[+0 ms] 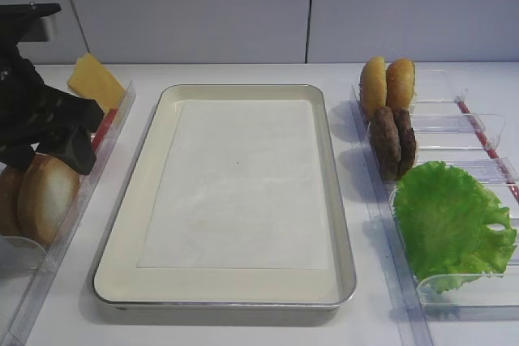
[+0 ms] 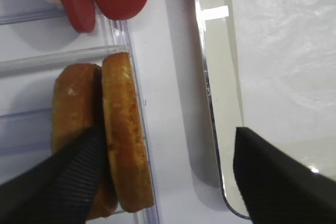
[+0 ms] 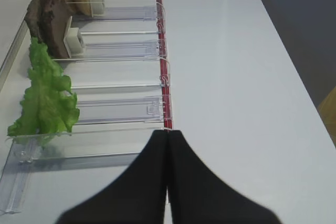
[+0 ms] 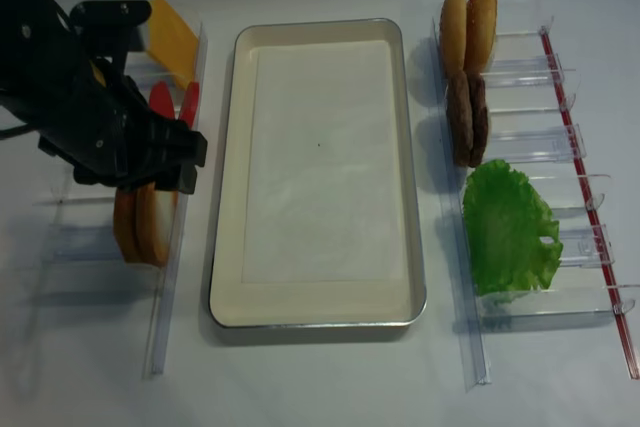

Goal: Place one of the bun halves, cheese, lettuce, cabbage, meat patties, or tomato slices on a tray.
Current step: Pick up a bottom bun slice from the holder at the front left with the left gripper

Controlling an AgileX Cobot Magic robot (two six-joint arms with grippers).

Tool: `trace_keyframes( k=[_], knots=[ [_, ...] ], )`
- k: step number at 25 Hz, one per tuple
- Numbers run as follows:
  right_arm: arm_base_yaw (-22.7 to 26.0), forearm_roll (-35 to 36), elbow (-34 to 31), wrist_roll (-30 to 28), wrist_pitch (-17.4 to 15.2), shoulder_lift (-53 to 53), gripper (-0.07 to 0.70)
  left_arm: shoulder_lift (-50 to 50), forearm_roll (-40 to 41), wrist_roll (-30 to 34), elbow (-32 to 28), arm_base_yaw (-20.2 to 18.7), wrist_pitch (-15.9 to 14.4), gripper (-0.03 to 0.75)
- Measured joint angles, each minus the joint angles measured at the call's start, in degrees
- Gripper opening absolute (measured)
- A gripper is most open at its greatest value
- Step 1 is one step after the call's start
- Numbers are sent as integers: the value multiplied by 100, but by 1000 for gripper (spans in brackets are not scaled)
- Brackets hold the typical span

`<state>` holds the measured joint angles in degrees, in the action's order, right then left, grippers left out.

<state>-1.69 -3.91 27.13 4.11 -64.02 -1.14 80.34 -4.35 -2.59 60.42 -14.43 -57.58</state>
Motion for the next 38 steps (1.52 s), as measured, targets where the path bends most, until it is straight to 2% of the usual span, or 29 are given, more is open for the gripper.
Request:
trace_keyframes(
  k=[5,11,18,29,32,34,36,37,38],
  knots=[
    [0,0,0,11,0,0,238,12,0,0,0,0,0,508],
    [0,0,0,10,0,0,238,12,0,0,0,0,-56,466],
    [0,0,0,10,-9,0,238,286,35,0,22,0,-171,460],
    [0,0,0,17,-9,0,238,402,39,-10,22,-13,-171,441],
    [0,0,0,17,-9,0,238,402,122,-179,22,-13,-178,386],
    [0,0,0,17,-9,0,238,402,227,-423,22,-13,-194,310],
    [0,0,0,17,-9,0,238,407,386,-534,22,-13,-224,191],
    [0,0,0,17,-9,0,238,407,468,-574,22,-13,-249,157],
    [0,0,0,17,-9,0,238,407,479,-599,22,-13,-249,157]
  ],
)
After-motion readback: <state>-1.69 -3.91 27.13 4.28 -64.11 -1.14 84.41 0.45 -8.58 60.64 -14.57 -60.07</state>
